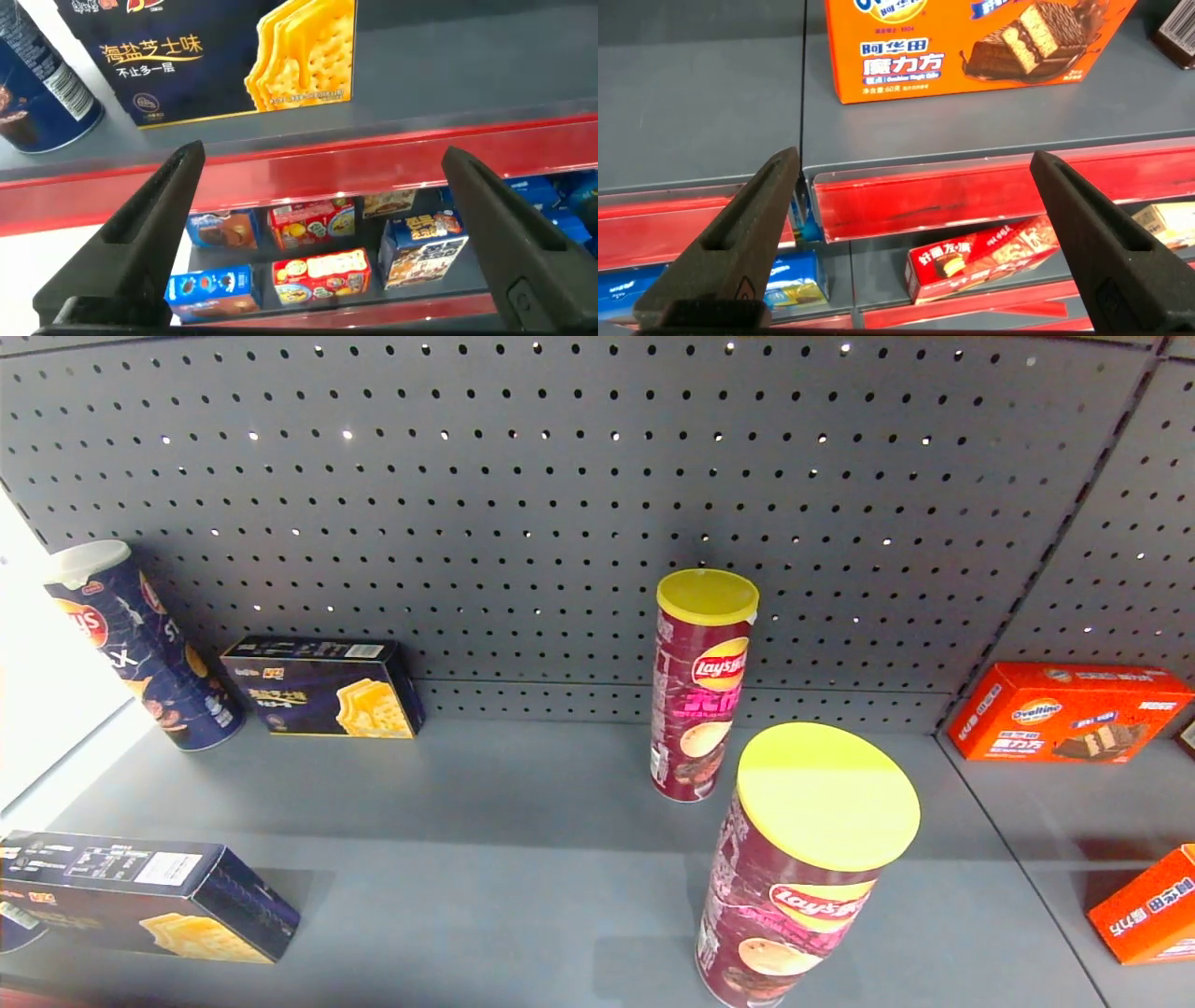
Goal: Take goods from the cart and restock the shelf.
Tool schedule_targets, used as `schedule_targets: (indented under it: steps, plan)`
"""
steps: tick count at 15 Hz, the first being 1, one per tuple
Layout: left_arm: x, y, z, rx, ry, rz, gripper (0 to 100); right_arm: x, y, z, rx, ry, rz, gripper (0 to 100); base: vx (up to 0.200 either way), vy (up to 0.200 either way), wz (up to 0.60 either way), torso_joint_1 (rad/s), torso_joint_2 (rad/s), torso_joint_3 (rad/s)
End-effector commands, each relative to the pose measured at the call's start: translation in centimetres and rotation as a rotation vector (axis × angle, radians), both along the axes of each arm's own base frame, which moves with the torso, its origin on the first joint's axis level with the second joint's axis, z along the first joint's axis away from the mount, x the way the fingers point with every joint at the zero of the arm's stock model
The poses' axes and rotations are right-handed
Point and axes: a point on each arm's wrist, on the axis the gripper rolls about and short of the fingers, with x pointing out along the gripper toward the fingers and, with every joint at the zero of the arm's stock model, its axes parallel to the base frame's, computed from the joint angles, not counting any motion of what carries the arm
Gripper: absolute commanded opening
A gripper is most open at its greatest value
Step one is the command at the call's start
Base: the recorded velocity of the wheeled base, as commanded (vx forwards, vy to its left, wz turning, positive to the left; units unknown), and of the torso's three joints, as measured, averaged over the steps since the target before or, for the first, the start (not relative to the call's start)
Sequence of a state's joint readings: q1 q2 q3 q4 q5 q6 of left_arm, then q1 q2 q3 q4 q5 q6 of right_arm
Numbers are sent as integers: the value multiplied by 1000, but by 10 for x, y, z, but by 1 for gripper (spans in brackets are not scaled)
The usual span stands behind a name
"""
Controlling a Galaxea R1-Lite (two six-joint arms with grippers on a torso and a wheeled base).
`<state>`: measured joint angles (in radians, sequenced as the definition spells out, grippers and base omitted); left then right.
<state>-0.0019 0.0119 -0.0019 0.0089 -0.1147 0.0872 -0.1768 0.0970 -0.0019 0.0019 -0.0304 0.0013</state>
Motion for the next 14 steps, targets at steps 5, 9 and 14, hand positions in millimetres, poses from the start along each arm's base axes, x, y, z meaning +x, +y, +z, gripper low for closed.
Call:
schedule_targets:
  steps: [5,9,14]
  plan:
    - [0,0,0,-1,4,0,100,39,-1,130,-77,-13,262,100,0,0,0,0,0,0]
    - [0,0,0,-1,6,0,100,73,8,136,-69,45,496,100,0,0,0,0,0,0]
    - [0,0,0,-1,6,0,100,131,44,146,-81,101,738,100,0,0,0,0,0,0]
